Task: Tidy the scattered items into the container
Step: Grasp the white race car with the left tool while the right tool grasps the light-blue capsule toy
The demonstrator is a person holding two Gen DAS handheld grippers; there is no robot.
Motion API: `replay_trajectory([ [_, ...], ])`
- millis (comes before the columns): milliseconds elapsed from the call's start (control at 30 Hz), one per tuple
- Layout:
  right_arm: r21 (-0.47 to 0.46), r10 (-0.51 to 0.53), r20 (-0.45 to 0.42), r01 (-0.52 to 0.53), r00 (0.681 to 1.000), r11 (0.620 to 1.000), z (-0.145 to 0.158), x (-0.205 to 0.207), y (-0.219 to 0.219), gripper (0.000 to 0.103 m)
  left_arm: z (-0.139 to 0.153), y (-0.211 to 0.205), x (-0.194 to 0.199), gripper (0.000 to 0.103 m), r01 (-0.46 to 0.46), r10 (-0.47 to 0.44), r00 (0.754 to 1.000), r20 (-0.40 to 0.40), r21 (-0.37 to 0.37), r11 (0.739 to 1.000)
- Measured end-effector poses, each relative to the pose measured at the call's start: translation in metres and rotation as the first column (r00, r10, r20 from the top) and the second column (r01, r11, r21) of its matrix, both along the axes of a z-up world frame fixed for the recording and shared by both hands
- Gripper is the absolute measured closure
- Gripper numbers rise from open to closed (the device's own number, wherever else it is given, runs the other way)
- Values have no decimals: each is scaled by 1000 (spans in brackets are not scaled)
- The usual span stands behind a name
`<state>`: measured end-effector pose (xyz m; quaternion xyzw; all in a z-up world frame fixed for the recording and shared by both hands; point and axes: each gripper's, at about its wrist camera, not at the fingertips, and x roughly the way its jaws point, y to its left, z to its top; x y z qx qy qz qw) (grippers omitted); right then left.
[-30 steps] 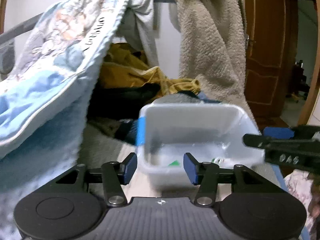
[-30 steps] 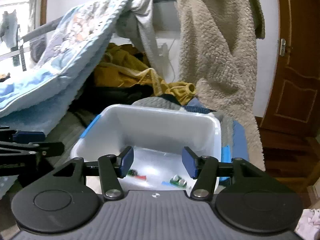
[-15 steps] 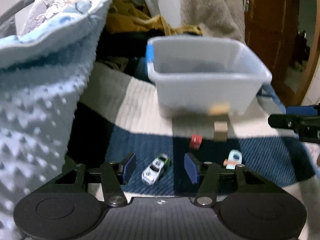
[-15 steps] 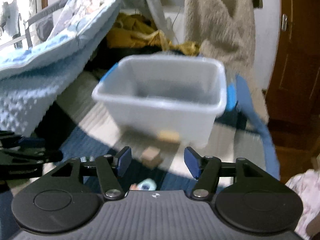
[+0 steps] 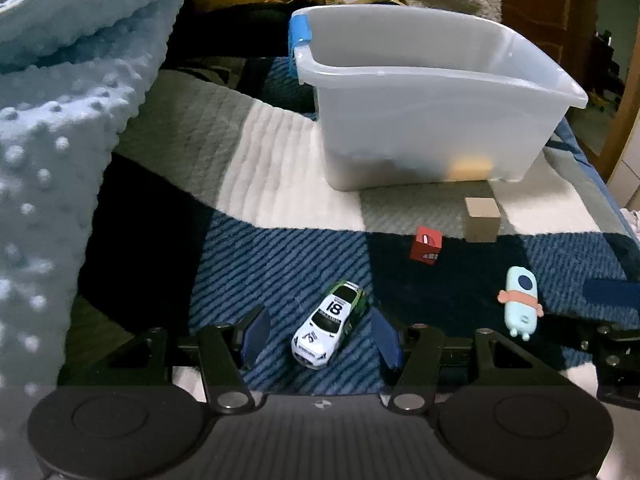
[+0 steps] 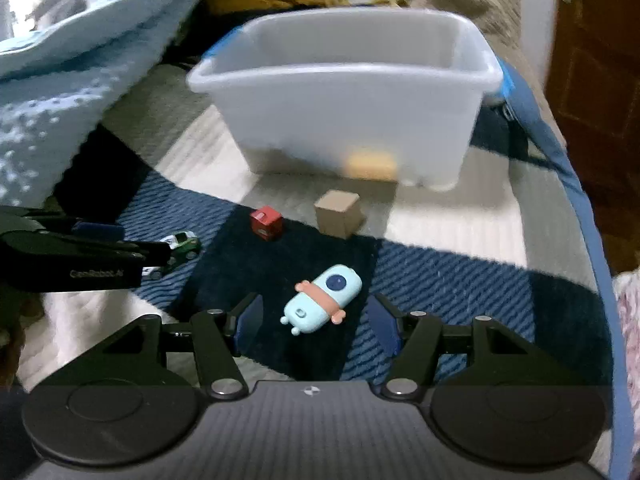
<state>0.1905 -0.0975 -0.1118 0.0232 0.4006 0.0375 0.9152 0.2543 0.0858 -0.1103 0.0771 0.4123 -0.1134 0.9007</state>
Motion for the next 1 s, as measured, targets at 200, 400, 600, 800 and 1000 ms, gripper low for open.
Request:
replay_trajectory([
  [200, 16, -53, -21, 53, 998, 998, -13, 5, 3, 40, -10, -2, 10, 43, 17, -17, 1000, -8, -8, 1000],
  [400, 7, -73, -25, 73, 997, 997, -19, 7, 6, 40, -25, -2, 18, 43, 27, -28, 999, -28, -15, 1000],
  [600, -6, -101, -17, 101, 995, 995, -23, 12, 7, 40, -31, -2, 14, 65, 73, -73, 997, -4, -34, 997],
  [800, 14, -155, -40, 155, 987, 988, -31, 20, 9, 41, -30, -6, 6, 66, 100, -102, 995, -23, -52, 994],
  [1000, 2, -77, -52, 77, 996, 997, -33, 26, 15, 57, -27, -4, 0, 66, 82, -85, 995, -43, -80, 993],
])
